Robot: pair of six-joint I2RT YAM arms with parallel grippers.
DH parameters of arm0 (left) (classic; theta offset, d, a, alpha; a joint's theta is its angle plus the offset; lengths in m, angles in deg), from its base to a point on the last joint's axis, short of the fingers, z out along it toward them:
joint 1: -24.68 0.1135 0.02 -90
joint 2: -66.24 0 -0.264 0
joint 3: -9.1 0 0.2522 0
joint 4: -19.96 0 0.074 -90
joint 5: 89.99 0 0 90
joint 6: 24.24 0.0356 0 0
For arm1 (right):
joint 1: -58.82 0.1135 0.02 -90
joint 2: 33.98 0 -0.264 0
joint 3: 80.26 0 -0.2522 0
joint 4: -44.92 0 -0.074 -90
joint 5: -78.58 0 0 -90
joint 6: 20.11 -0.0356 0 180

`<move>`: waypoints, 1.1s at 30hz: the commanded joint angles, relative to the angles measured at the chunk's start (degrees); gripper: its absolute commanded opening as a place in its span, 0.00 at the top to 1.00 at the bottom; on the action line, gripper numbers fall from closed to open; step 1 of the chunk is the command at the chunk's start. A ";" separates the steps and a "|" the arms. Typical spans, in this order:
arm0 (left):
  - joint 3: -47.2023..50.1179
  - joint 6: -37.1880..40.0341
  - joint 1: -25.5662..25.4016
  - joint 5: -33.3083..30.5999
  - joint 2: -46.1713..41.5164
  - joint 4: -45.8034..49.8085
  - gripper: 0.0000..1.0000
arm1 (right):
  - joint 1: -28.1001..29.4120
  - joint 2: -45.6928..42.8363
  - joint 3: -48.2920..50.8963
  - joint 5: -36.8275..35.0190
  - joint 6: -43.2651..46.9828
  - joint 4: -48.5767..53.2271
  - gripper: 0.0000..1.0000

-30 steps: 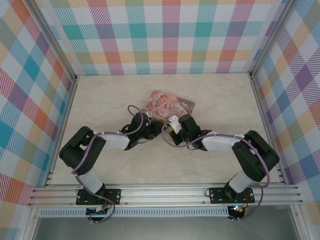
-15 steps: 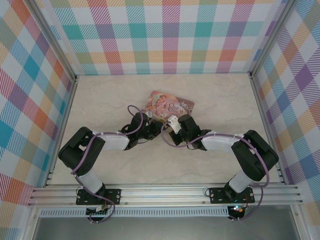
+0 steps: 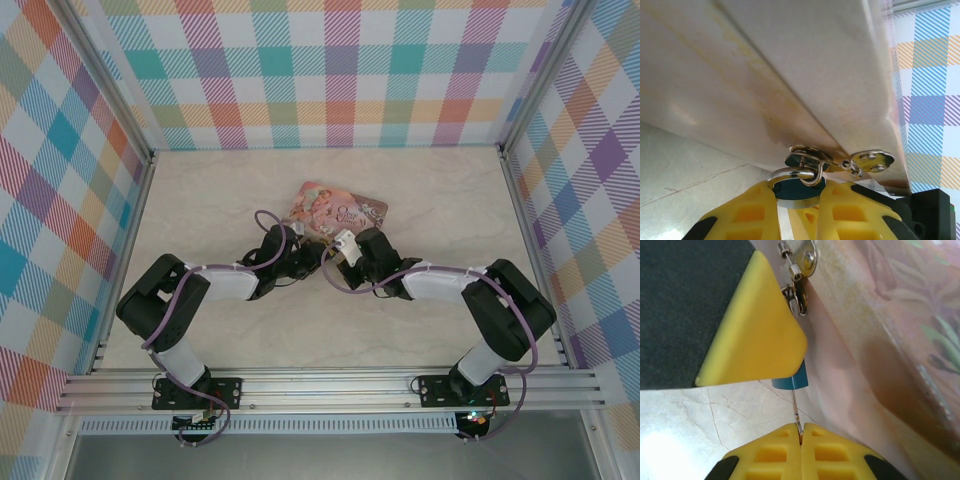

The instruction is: Unlock a padlock with a key

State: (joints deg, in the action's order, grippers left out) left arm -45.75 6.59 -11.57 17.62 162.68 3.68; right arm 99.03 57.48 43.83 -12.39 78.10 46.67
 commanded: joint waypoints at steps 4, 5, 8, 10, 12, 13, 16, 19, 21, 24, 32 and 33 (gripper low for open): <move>-1.50 -0.32 -2.42 7.75 -3.31 -0.12 1.00 | -0.74 -1.52 1.16 3.37 -0.81 -14.96 0.93; -1.61 -0.48 -2.42 7.84 -3.37 0.17 1.00 | -0.90 -1.84 1.64 4.00 -0.91 -16.30 0.93; -2.03 -0.59 -2.42 8.53 -3.46 0.99 1.00 | -1.36 -2.60 2.18 5.94 -1.02 -18.66 0.93; -2.08 -0.59 -2.42 8.73 -3.49 1.40 1.00 | -1.61 -3.00 2.27 6.65 -0.91 -19.42 0.93; -2.25 -0.60 -2.42 8.76 -3.71 1.84 1.00 | -2.22 -3.37 2.44 7.63 -0.91 -20.24 0.93; -2.28 -0.59 -2.42 8.83 -3.80 1.94 1.00 | -2.47 -3.48 2.63 8.18 -1.08 -20.78 0.93; -2.63 -0.76 -2.42 9.29 -4.06 2.43 1.00 | -3.26 -3.78 3.08 9.95 -1.29 -21.94 0.94; -3.23 -0.03 -2.42 9.25 -4.64 4.16 1.00 | -3.90 -4.40 3.55 10.66 -1.11 -22.14 0.94; -3.39 0.78 -2.42 8.82 -4.94 5.58 1.00 | -4.54 -5.11 3.81 11.73 -1.18 -21.98 0.94; -3.44 1.02 -2.42 8.61 -4.78 5.80 1.00 | -4.87 -5.71 3.63 13.78 -1.18 -20.91 0.94; -3.35 1.43 -2.42 7.64 -4.18 6.08 1.00 | -5.36 -6.64 3.20 15.82 -0.92 -17.32 0.94; -3.35 1.52 -2.42 7.75 -4.08 6.05 1.00 | -5.37 -6.65 2.77 16.09 -0.74 -16.16 0.94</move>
State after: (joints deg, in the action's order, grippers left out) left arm -48.08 6.89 -11.57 18.19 159.49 6.85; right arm 93.65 53.74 48.81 0.07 77.64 36.60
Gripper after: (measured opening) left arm 0.162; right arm 0.062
